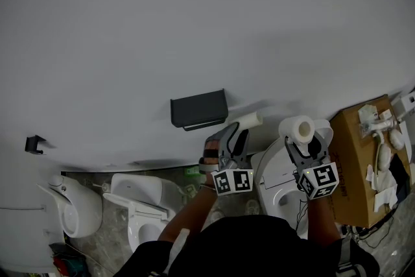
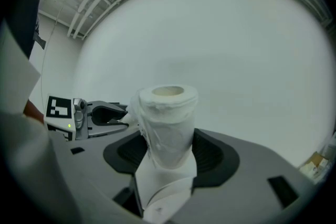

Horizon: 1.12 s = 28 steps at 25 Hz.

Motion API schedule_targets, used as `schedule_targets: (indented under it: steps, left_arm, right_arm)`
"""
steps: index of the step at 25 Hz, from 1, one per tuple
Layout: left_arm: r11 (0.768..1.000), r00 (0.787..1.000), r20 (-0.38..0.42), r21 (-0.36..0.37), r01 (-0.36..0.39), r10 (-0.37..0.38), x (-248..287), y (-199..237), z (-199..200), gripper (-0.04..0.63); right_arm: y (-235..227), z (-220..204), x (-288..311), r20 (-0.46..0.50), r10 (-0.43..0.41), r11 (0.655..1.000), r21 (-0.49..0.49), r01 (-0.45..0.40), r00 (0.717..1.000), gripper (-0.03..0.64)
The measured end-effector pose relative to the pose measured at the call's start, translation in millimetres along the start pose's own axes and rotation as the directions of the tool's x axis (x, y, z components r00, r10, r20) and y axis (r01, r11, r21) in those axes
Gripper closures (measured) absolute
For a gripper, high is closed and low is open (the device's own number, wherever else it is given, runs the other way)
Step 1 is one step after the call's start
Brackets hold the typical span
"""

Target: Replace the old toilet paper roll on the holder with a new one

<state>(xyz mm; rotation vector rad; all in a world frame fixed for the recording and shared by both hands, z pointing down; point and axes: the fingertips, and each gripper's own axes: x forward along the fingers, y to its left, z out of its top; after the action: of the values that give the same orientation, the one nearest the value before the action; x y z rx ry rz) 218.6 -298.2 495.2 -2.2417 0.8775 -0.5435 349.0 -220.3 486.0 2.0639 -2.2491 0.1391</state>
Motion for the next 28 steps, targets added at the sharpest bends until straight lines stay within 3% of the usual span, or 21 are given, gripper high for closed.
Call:
schedule_targets:
  steps: [3,7,10,13,14,17,20,23,25,28]
  left_arm:
    - [0.978,0.999,0.041,-0.209,0.008,0.000,-7.0,15.2,6.5,0.440]
    - [0.911,0.990,0.136,-0.411,0.028,0.032,-24.7,36.3,16.5,0.440]
    - [0.848,0.976,0.198,-0.528,0.034,0.084,-43.8,55.7,18.9,0.442]
    - [0.764,0.963,0.220,-0.645,0.026,0.153,-63.6,73.4,14.2,0.442]
    - [0.753,0.962,0.219,-0.658,0.021,0.164,-68.8,77.4,10.0,0.442]
    - [0.754,0.964,0.201,-0.657,-0.001,0.176,-81.0,85.7,-6.0,0.442]
    - [0.741,0.968,0.157,-0.671,-0.039,0.194,-92.6,94.5,-25.4,0.442]
    - [0.742,0.969,0.127,-0.667,-0.076,0.213,-102.6,102.9,-43.5,0.442]
    - [0.741,0.969,0.110,-0.666,-0.093,0.221,-108.8,107.1,-50.2,0.442]
    - [0.734,0.967,0.089,-0.669,-0.119,0.238,-119.0,113.5,-59.0,0.442]
  right_arm:
    - [6.4,1.8,2.1,0.001,0.004,1.000,-0.017,-0.004,1.000,0.359]
    - [17.5,8.4,6.6,0.012,0.023,0.999,-0.025,-0.022,1.000,0.359]
    - [26.5,15.5,12.8,0.024,0.043,0.999,-0.034,-0.042,0.999,0.359]
    - [38.0,19.0,20.8,0.031,0.071,0.997,-0.016,-0.071,0.997,0.359]
    - [42.5,19.3,23.9,0.034,0.082,0.997,-0.004,-0.082,0.996,0.359]
    - [57.6,18.5,32.9,0.043,0.112,0.993,0.030,-0.114,0.993,0.359]
    - [74.7,14.3,44.7,0.042,0.143,0.987,0.062,-0.145,0.989,0.359]
    - [83.9,3.5,61.9,0.028,0.161,0.975,0.153,-0.163,0.987,0.359]
    - [85.8,-6.1,71.5,0.024,0.173,0.949,0.265,-0.173,0.985,0.359]
    - [89.7,-20.1,84.4,0.042,0.199,0.861,0.469,-0.196,0.979,0.360]
